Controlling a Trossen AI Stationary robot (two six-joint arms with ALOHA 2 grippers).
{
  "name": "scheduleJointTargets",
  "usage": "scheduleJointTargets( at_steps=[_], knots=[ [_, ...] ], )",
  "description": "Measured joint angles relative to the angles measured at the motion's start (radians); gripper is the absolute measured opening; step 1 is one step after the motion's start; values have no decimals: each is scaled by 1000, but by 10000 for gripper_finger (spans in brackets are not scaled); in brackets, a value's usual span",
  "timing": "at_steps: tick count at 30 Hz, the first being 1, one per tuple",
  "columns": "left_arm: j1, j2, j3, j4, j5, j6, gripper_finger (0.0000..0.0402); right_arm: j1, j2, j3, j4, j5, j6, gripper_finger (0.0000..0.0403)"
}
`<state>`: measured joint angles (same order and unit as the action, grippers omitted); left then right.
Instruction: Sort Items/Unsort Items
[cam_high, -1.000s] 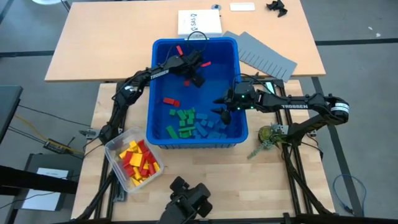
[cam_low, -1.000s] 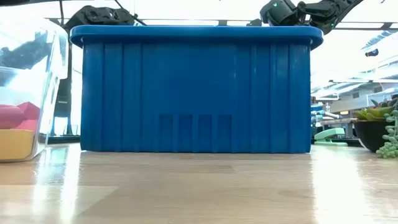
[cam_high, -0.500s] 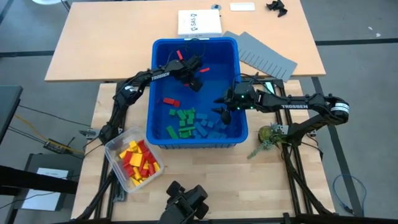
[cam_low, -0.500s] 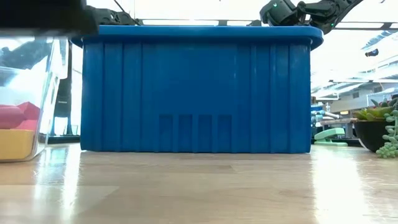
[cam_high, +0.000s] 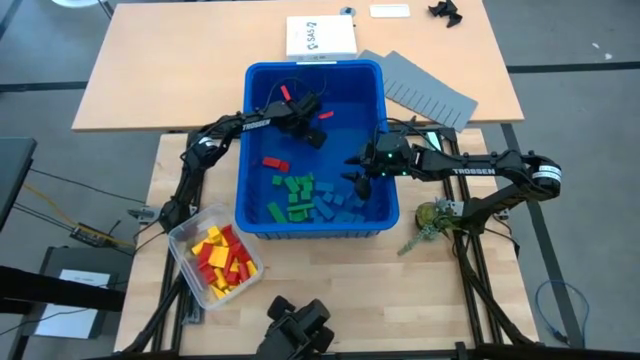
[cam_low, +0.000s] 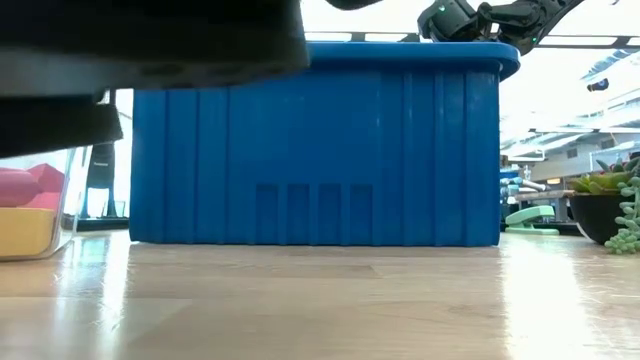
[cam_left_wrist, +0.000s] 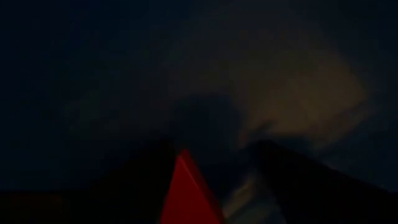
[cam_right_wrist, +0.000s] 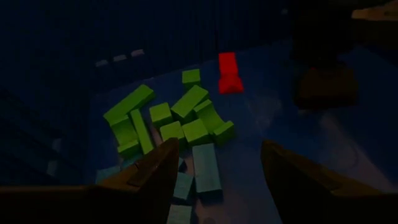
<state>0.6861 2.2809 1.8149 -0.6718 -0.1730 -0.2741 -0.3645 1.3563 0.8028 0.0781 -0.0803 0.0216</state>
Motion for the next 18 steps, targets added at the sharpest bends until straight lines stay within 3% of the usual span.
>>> scheduleJointTargets(
  at_steps=[6,18],
  knots=[
    [-2,0,-14,36,2,4,226,0,0,0,0,3,-6,229],
    [-22,6,-9,57,-25,89,101,0,0,0,1,5,-23,229]
  ],
)
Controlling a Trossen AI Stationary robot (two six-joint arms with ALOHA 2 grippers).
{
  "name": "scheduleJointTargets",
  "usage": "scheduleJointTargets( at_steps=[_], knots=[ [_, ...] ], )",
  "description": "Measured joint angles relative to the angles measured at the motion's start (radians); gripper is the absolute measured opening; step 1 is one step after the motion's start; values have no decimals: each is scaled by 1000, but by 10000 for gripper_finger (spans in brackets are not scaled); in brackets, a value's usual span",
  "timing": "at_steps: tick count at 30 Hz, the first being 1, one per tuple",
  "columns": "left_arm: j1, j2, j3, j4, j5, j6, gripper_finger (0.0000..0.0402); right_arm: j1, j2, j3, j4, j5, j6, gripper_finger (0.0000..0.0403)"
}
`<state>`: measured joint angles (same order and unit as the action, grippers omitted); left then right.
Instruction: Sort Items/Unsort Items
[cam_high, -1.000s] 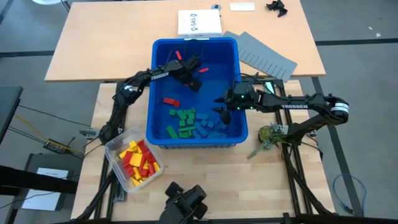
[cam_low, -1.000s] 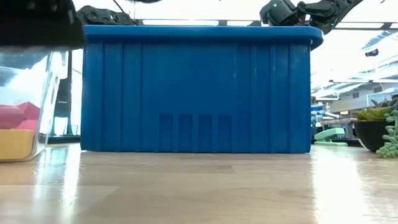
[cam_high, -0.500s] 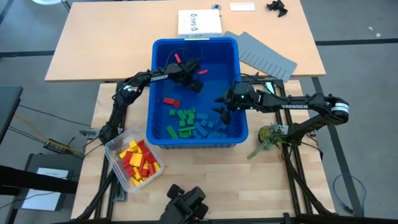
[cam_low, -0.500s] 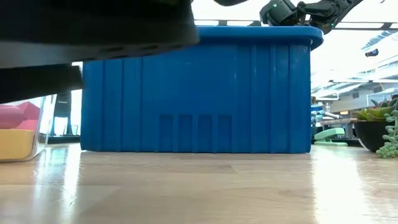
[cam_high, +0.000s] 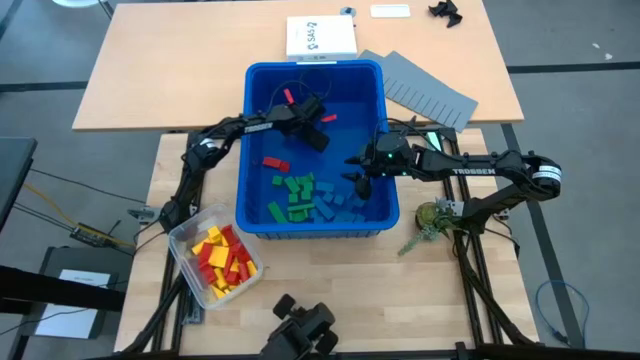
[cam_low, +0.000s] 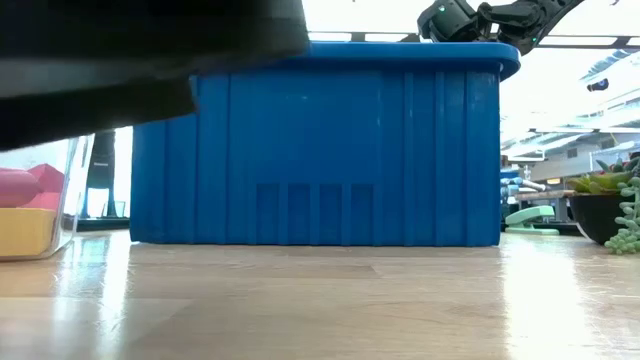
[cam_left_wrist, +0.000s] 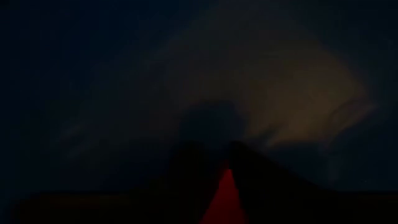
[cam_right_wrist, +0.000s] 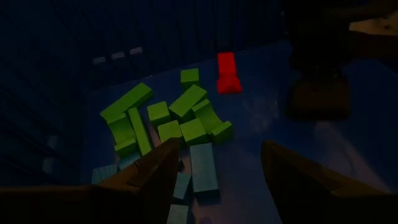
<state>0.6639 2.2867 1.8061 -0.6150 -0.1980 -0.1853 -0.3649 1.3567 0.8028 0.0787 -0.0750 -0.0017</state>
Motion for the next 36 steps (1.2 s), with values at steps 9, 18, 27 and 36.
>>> scheduleJointTargets(
  at_steps=[9,18,27,36],
  knots=[
    [-20,11,69,-35,-18,50,65,-1,0,0,0,2,-34,229],
    [-59,8,192,-147,-45,116,45,-4,0,-1,-2,6,-61,229],
    [-111,-67,241,-202,-126,183,37,-17,0,0,-23,3,-78,229],
    [-97,-208,149,-68,-128,184,37,-18,0,0,-20,2,-74,229]
  ],
)
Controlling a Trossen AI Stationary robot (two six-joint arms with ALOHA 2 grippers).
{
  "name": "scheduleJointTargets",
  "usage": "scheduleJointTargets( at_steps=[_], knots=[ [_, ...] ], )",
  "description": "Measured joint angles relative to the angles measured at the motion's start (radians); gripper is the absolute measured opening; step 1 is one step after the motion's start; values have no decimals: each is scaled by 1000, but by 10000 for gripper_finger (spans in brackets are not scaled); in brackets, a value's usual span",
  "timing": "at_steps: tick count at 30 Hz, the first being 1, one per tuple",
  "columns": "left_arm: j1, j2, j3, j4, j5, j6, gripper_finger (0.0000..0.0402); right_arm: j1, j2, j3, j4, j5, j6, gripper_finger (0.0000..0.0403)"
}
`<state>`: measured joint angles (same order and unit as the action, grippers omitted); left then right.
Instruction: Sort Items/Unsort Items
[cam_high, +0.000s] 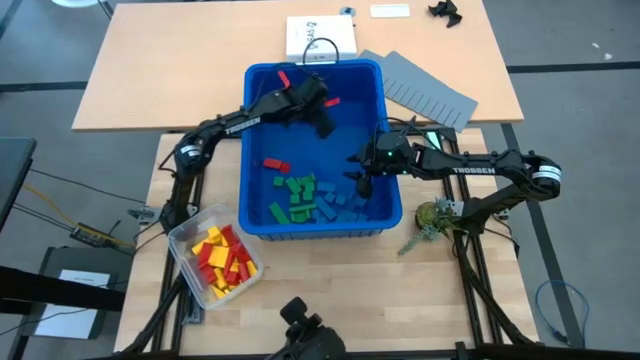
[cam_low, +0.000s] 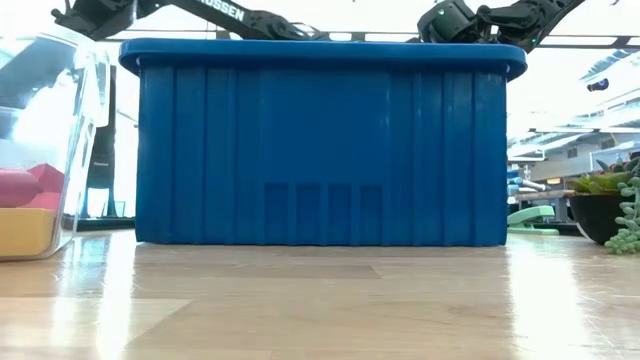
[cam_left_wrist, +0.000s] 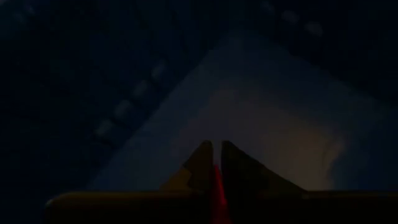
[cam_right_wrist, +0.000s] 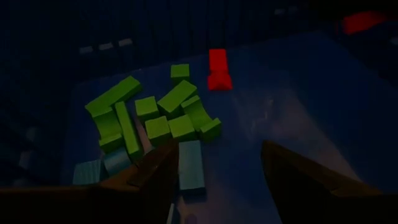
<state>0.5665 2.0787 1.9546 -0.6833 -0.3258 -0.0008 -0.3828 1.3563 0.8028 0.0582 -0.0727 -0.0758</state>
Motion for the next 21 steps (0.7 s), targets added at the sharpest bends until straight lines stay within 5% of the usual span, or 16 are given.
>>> scheduleJointTargets(
  at_steps=[6,21],
  knots=[
    [26,6,-2,32,67,-59,59,0,0,-1,17,1,12,229],
    [32,8,-86,13,192,-46,194,0,0,-1,21,1,30,229]
  ],
)
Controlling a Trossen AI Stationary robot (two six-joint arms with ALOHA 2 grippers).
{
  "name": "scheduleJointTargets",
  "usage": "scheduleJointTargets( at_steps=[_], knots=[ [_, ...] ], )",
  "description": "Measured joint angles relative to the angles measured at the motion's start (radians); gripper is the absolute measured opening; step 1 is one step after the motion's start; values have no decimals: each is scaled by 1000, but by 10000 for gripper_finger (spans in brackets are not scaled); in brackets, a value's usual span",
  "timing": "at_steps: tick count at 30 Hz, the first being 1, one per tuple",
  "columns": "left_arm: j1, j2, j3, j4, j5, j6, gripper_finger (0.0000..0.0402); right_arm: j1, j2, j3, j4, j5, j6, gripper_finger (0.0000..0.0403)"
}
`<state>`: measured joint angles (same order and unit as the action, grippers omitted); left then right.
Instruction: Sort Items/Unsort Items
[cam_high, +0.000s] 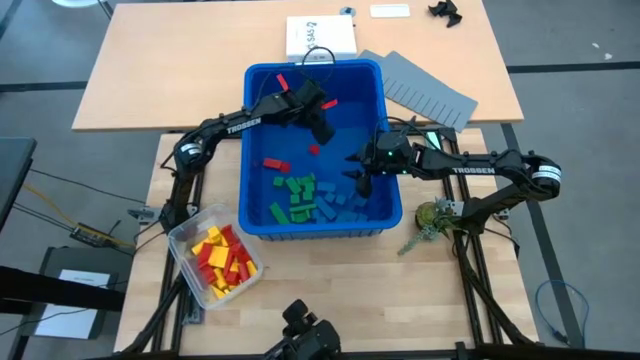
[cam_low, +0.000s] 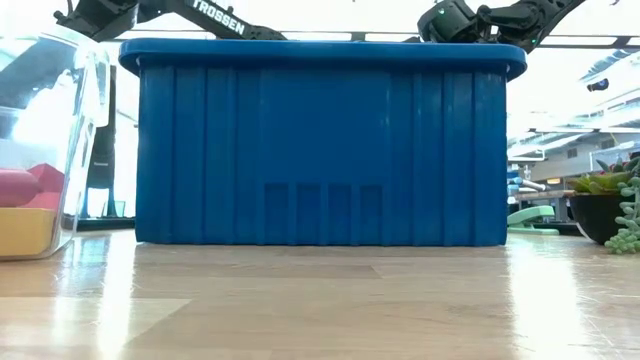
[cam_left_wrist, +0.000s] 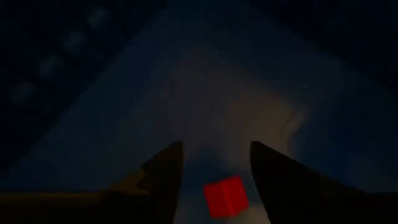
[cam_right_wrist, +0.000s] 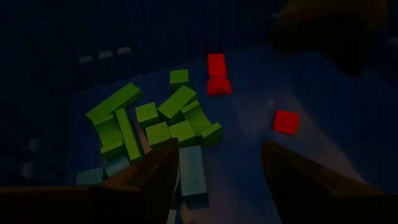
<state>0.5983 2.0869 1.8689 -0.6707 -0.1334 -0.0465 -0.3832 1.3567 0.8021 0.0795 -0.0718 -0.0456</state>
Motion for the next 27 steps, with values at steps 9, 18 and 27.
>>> scheduleJointTargets(
  at_steps=[9,18,27],
  knots=[
    [-7,0,-173,40,110,301,223,0,0,0,0,0,-4,229],
    [11,1,-299,199,147,800,223,0,0,0,-1,0,-7,229],
    [56,43,-326,281,335,826,223,8,0,0,3,3,42,229]
  ],
)
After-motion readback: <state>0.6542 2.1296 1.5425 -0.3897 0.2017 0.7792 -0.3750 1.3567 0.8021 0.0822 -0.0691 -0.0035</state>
